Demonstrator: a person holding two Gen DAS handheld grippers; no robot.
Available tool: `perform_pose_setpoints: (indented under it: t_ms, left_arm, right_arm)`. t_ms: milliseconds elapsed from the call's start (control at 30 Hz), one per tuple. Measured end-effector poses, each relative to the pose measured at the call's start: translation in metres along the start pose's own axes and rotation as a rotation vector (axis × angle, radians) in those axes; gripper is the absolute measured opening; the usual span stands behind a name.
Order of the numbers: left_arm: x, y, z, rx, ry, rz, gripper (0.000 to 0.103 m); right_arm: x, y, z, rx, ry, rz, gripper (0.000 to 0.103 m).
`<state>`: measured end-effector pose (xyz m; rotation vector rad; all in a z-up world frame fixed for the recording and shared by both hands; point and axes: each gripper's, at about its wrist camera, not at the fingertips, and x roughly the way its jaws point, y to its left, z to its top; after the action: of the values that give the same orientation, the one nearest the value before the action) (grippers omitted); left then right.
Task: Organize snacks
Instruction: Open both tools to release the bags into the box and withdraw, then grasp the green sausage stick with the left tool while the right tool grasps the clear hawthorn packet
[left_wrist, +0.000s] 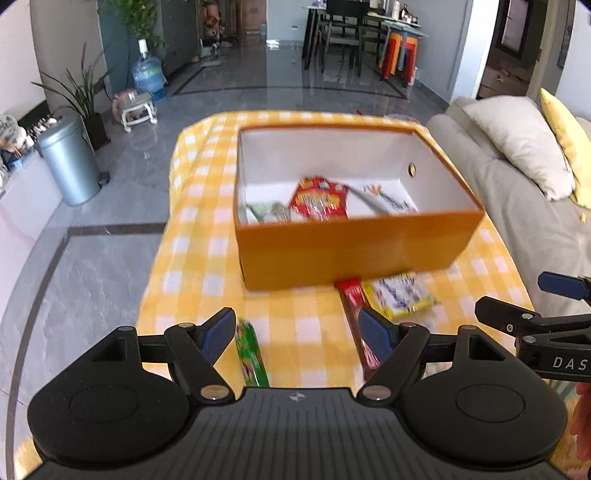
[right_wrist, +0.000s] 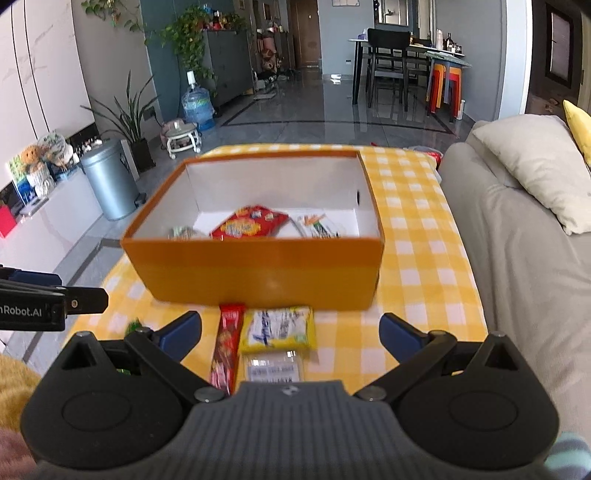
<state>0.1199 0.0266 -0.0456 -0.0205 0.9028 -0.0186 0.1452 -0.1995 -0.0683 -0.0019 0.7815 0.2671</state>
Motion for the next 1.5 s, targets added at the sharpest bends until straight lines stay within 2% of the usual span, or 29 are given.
perform_pose_setpoints:
  t_ms: [267,400,533,700,867,1000,1300,1500]
  left_arm:
    - [0.016,-0.001,-0.023,0.000,0.062,-0.006,0.081]
    - [0.025,0.005,-0.027,-0.021,0.071,0.008,0.078]
    - [0.038,0.015,-0.027,-0.048,0.088,0.052,0.073]
    - [0.049,0.024,-0.028,-0.078,0.101,0.062,0.066]
    - [0.063,0.035,-0.028,-0.118,0.128,0.068,0.062]
    - [0.078,0.039,-0.026,-0.116,0.157,0.072,0.057]
    - [0.099,0.042,-0.026,-0.132,0.217,0.084,0.046]
    - [0.105,0.042,-0.026,-0.134,0.232,0.089,0.039]
  right_arm:
    - [0.010,0.001,-0.038,-0.043,0.052,-0.007,0.098]
    - [0.024,0.002,-0.043,-0.054,0.094,0.016,0.090]
    - [0.037,0.004,-0.044,-0.020,0.102,0.036,0.087]
    - [0.058,0.009,-0.046,-0.026,0.135,0.035,0.074]
    - [0.075,0.008,-0.049,-0.024,0.161,0.036,0.074]
    - [0.086,0.004,-0.050,-0.005,0.191,0.047,0.062]
    - [0.100,0.002,-0.051,0.007,0.213,0.075,0.061]
    - [0.108,0.008,-0.052,-0.033,0.227,0.071,0.059]
